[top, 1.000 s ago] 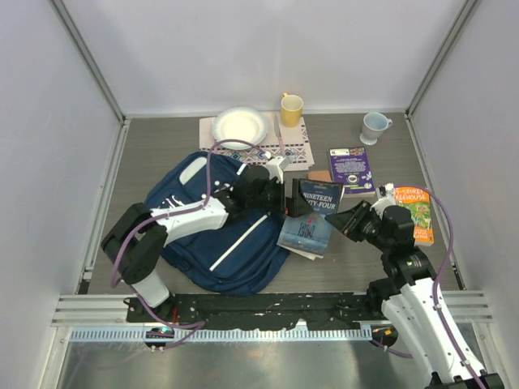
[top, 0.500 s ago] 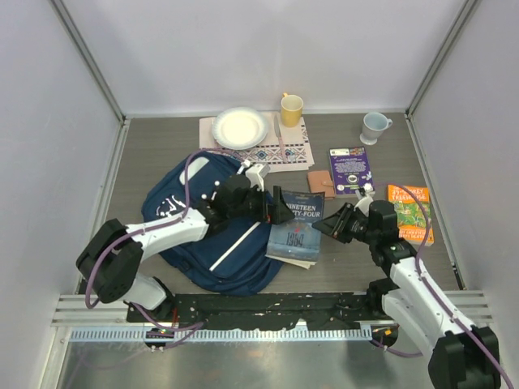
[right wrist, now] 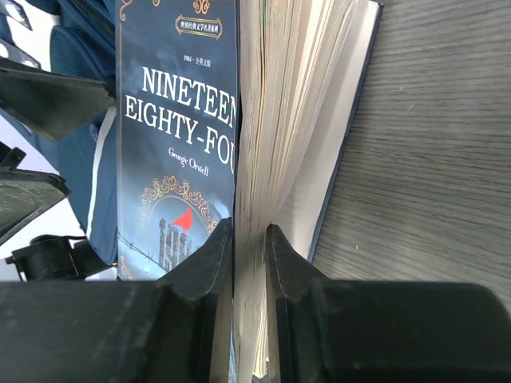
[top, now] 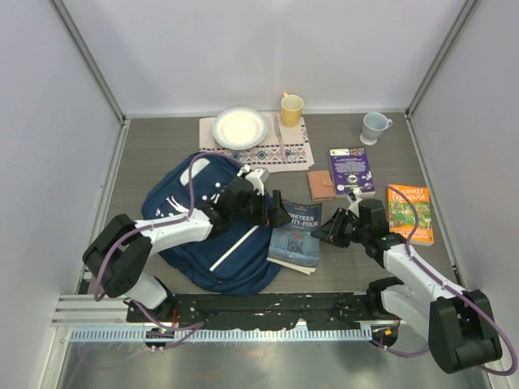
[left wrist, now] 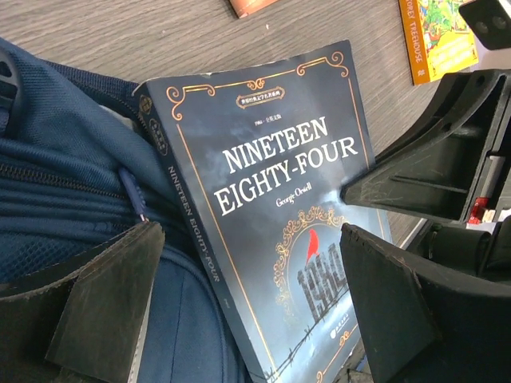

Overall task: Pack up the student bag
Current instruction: Pick up the book from the center of the board.

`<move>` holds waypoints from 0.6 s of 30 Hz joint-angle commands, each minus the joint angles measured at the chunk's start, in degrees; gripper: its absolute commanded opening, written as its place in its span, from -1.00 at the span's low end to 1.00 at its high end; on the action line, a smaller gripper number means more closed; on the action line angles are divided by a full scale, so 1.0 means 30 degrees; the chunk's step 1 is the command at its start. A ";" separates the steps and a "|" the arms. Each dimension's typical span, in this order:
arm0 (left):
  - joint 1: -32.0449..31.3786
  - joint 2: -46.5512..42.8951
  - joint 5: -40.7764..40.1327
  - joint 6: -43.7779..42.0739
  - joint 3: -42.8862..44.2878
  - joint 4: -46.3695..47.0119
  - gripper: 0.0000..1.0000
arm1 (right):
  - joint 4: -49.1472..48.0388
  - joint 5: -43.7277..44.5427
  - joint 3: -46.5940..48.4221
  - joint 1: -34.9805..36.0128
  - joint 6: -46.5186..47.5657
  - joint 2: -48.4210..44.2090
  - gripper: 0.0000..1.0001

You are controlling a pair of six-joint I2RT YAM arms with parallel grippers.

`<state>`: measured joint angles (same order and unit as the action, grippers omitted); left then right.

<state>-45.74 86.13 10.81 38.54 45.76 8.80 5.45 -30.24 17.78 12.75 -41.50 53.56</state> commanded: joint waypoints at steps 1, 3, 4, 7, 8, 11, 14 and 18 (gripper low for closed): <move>0.0011 0.1318 0.0876 0.0071 0.0655 0.0142 0.99 | -0.0734 0.0673 -0.0155 0.0670 0.1233 0.0836 -0.99; 0.0011 0.1934 0.1317 0.0333 0.0772 0.0406 0.99 | -0.1171 0.0851 -0.0476 0.0904 0.1147 0.1013 -0.98; 0.0011 0.2167 0.1493 0.0393 0.0802 0.0697 0.99 | -0.1347 0.0851 -0.0594 0.0905 0.1059 0.1101 -0.98; -0.0018 0.2929 0.1992 0.0599 0.1182 0.0614 0.99 | -0.2636 0.0588 -0.1150 0.0934 0.0417 0.0694 -0.99; 0.0011 0.3164 0.2225 0.0628 0.1357 0.0525 0.99 | -0.2870 0.0588 -0.1296 0.0963 0.0385 0.0575 -0.98; -0.0018 0.3897 0.2491 0.0862 0.1564 0.0437 0.99 | -0.3018 0.0705 -0.1385 0.0993 0.0385 0.0223 -0.98; 0.0011 0.4366 0.2782 0.1184 0.1622 0.0524 1.00 | -0.3339 0.0559 -0.1531 0.1022 0.0472 0.0135 -0.99; -0.0018 0.4806 0.3136 0.1390 0.1856 0.0408 0.99 | -0.4073 0.0704 -0.1825 0.1081 0.0385 0.0135 -0.98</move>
<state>-45.47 97.36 16.95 40.97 51.07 13.15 -1.23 -27.11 12.93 14.87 -41.10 54.70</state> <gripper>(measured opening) 0.994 0.211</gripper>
